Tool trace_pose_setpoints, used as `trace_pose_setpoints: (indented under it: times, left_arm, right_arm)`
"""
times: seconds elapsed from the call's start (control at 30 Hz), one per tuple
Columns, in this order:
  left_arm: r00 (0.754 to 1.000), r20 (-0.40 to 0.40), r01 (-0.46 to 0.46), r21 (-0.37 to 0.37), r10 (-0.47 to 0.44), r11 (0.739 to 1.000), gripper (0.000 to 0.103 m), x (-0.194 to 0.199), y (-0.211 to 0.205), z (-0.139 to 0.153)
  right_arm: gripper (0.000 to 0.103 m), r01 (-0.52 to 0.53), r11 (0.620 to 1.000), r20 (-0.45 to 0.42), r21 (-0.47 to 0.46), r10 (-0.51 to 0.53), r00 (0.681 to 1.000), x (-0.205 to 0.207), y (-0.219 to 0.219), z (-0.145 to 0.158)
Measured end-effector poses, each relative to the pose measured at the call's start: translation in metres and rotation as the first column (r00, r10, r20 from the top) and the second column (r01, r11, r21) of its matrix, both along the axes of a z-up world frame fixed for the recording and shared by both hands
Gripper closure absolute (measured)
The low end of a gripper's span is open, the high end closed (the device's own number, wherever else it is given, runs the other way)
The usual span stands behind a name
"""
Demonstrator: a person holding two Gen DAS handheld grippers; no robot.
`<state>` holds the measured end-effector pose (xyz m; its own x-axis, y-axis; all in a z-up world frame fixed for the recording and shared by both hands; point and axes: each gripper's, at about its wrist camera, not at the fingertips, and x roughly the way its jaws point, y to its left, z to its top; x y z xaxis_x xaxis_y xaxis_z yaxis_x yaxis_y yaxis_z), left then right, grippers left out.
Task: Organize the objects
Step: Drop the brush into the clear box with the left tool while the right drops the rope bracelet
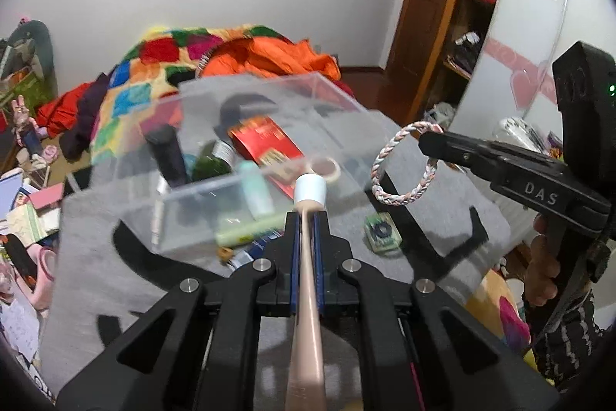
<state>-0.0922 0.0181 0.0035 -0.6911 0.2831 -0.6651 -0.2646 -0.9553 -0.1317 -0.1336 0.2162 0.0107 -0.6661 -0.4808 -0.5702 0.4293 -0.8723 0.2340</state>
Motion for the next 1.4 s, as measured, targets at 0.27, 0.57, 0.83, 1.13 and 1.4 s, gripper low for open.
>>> trace_pose_setpoints:
  times: [0.27,0.57,0.83,1.13,1.4]
  left_arm:
    - [0.997,-0.048,-0.062,0.002,0.062,0.998,0.097,-0.010,-0.025,0.022]
    - [0.995,-0.039,-0.093,-0.020,0.092,0.995,0.097,-0.052,-0.033,0.027]
    - [0.996,-0.002,-0.085,-0.059,0.085,0.995,0.097,-0.099,-0.027,0.019]
    - [0.998,0.056,-0.030,-0.085,0.035,0.996,0.097,-0.128,-0.009,-0.006]
    - [0.997,0.079,0.007,-0.093,0.001,0.996,0.097,-0.136,0.002,-0.017]
  right_arm:
    - [0.092,-0.015,1.000,-0.033,-0.024,0.014,0.999,-0.020,-0.015,0.016]
    - [0.092,-0.047,0.999,-0.028,-0.027,0.046,0.999,-0.044,-0.043,0.018]
    - [0.092,-0.077,0.997,0.027,0.004,0.077,0.997,-0.068,-0.065,-0.001]
    - [0.092,-0.094,0.994,0.092,0.059,0.089,0.992,-0.085,-0.072,-0.026]
    - [0.091,-0.092,0.986,0.061,0.141,0.084,0.995,-0.079,-0.078,-0.029]
